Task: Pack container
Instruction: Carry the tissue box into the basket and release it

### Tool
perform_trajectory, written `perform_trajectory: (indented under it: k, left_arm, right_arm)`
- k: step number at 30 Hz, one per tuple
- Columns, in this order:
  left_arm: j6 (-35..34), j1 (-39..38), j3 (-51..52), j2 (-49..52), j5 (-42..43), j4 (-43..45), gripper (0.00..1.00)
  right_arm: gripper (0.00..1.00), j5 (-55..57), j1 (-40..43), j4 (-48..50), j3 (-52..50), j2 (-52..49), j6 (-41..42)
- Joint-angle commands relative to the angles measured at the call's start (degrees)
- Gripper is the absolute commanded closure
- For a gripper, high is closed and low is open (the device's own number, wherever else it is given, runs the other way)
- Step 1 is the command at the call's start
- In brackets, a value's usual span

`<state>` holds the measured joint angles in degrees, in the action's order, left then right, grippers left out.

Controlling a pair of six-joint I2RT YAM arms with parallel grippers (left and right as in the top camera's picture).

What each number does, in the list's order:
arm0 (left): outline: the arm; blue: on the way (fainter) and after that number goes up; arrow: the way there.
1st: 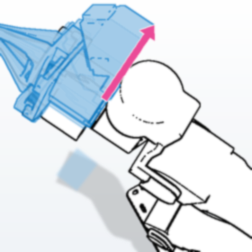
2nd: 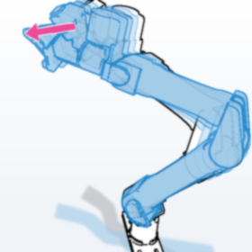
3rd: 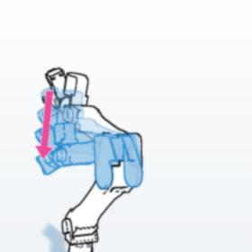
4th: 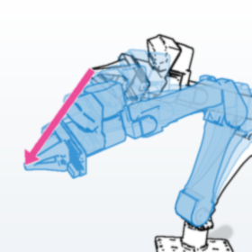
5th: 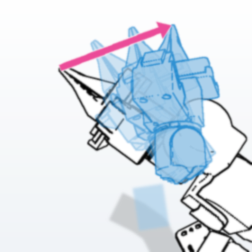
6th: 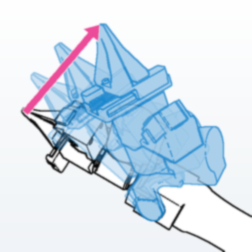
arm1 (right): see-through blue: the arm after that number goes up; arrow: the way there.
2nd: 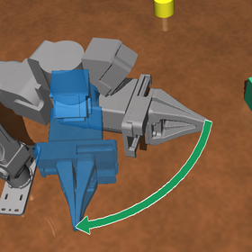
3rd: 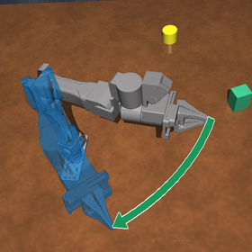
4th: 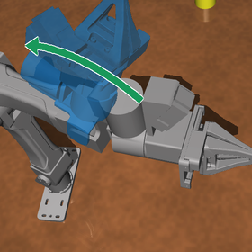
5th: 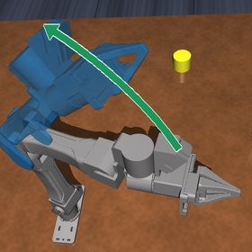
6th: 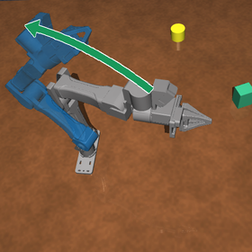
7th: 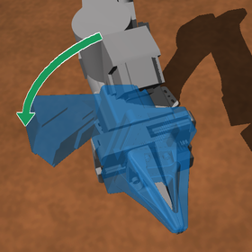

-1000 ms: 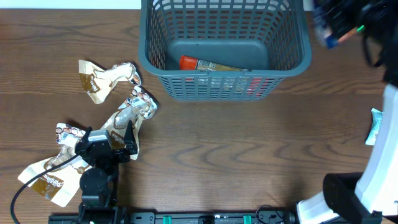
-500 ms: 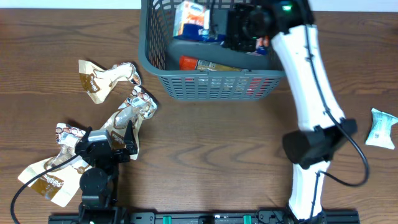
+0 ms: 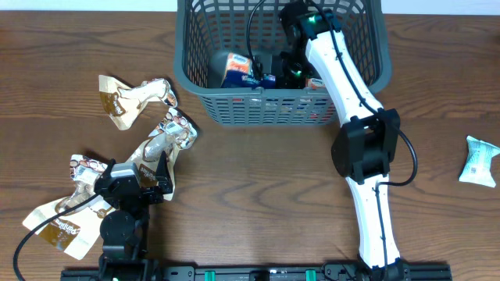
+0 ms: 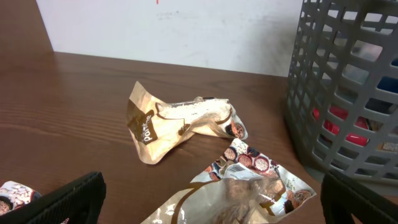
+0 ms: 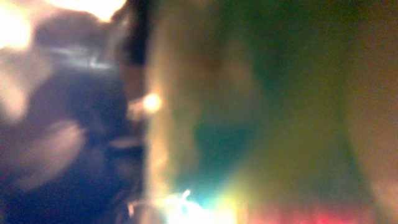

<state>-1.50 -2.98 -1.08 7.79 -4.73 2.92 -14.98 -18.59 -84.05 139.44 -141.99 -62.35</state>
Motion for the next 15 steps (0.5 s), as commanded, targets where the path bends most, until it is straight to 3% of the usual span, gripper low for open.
perform_trajectory:
  k: [1, 3, 4, 6, 11, 15]
  left_arm:
    - [-0.1, 0.3, 0.8, 0.1, -0.6, 0.2, 0.01]
    - [-0.1, 0.3, 0.8, 0.1, -0.6, 0.2, 0.01]
    - [-0.1, 0.3, 0.8, 0.1, -0.6, 0.2, 0.01]
    - [-0.1, 0.3, 0.8, 0.1, -0.6, 0.2, 0.01]
    - [-0.1, 0.3, 0.8, 0.1, 0.0, 0.2, 0.01]
    - [-0.1, 0.3, 0.8, 0.1, 0.0, 0.2, 0.01]
  right_arm:
    - [0.33, -1.5, 1.4, -0.3, 1.1, 2.3, 3.2]
    - [0.32, -1.5, 1.9, -0.7, 1.3, 3.3, 3.2]
    - [0.21, -1.4, 2.1, -0.8, 1.4, 4.2, 3.6]
    - [0.12, -0.1, 2.6, -0.8, 1.6, 7.3, 5.3]
    - [0.09, 5.4, 3.8, 1.5, 2.8, 16.3, 9.7]
    - [0.06, 7.5, 8.4, 8.2, 3.1, 24.9, 18.6]
